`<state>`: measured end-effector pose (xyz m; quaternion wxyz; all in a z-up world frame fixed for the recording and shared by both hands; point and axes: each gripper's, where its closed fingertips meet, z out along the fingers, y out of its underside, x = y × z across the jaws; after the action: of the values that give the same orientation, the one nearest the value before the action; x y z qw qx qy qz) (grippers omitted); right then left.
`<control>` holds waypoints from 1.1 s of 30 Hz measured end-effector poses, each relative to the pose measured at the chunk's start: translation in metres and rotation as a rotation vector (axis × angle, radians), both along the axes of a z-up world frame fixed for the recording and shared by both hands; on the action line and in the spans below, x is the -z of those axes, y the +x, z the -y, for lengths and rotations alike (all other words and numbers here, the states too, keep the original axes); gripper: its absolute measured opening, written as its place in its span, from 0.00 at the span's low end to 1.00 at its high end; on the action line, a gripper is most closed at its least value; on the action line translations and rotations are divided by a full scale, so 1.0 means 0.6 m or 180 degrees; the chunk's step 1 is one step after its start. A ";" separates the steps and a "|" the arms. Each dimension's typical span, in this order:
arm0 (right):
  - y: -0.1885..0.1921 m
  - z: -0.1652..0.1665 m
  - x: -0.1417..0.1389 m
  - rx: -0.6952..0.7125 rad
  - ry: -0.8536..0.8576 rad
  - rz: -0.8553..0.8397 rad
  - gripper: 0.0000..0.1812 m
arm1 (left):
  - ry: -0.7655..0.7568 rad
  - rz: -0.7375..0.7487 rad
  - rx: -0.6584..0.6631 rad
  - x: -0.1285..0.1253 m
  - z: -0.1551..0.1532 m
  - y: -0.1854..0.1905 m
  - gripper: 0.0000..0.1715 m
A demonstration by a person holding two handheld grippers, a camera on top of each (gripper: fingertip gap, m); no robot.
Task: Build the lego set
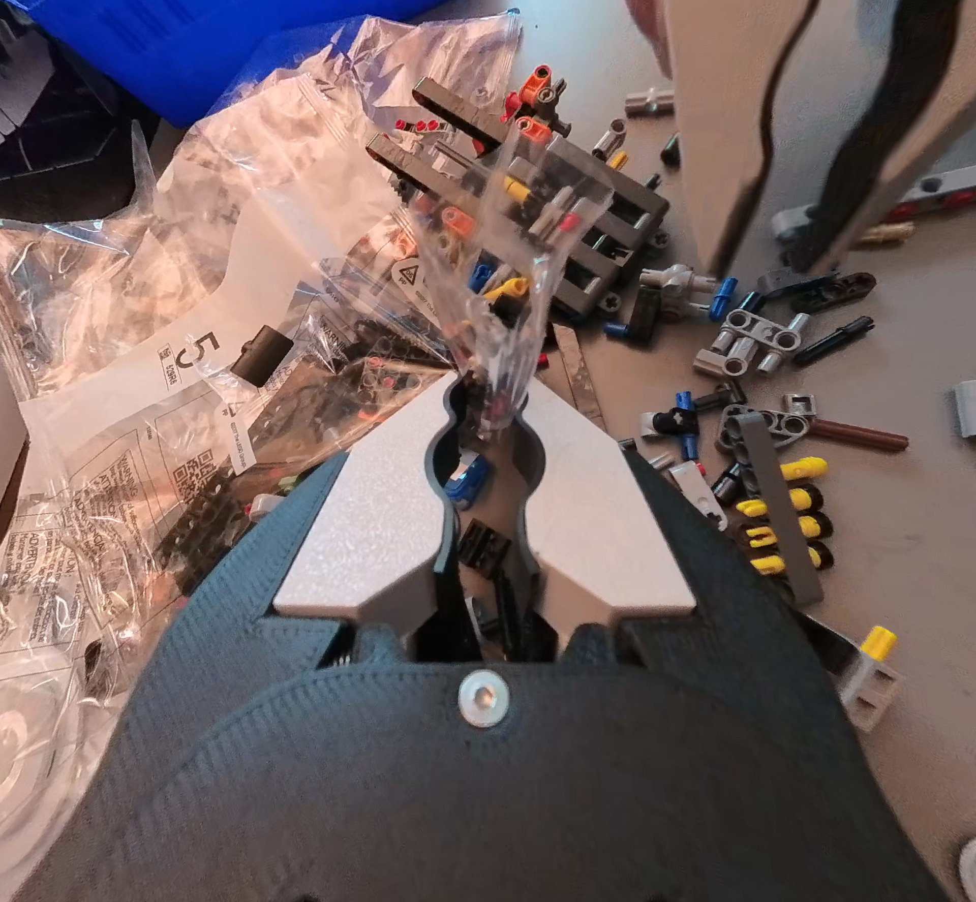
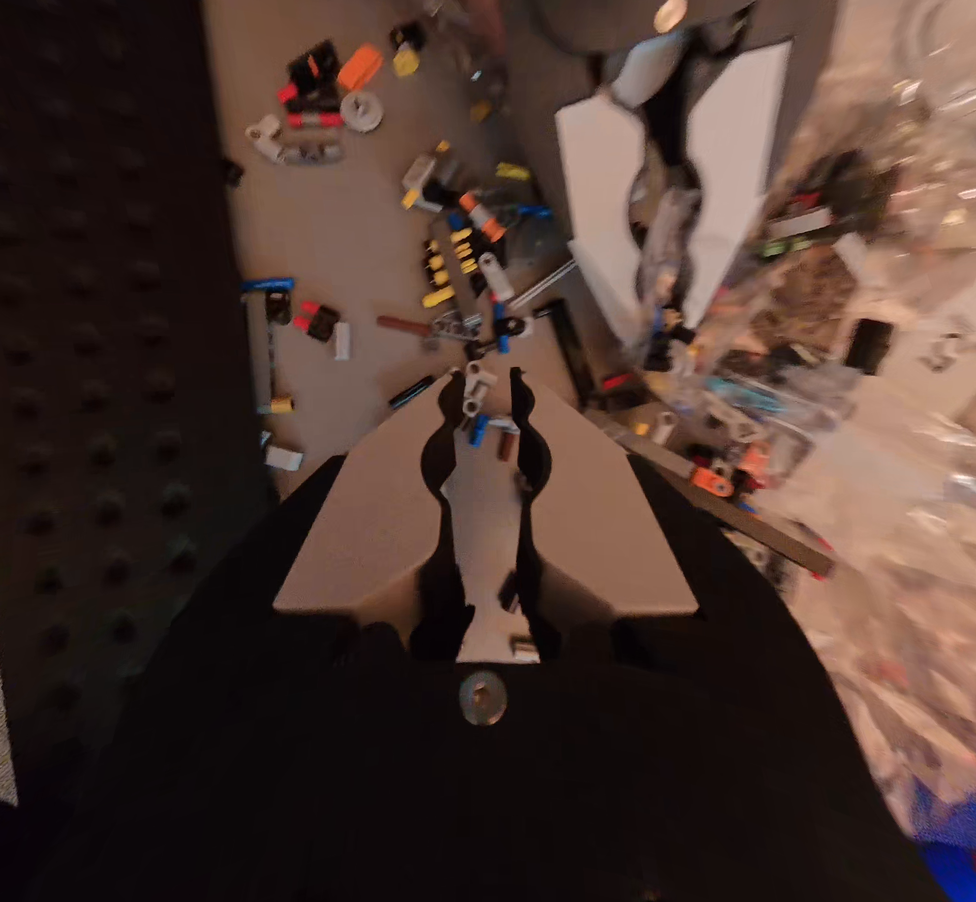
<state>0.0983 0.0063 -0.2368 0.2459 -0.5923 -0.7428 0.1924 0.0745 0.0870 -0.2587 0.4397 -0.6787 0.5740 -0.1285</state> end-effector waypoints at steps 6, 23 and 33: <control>0.005 0.011 0.047 -0.0009 -0.0092 0.0258 0.11 | -0.0003 -0.0020 0.0008 0.002 0.001 0.000 0.07; 0.037 0.000 0.041 0.0181 0.0019 0.0329 0.09 | -0.0001 -0.0041 0.0013 0.004 0.001 0.000 0.07; 0.073 0.051 0.061 0.0040 -0.0213 0.0601 0.11 | -0.0013 -0.0062 0.0013 0.007 0.001 0.001 0.07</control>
<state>0.1420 -0.0240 -0.2731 0.1562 -0.6202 -0.7521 0.1589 0.0749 0.0864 -0.2632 0.4324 -0.6796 0.5795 -0.1239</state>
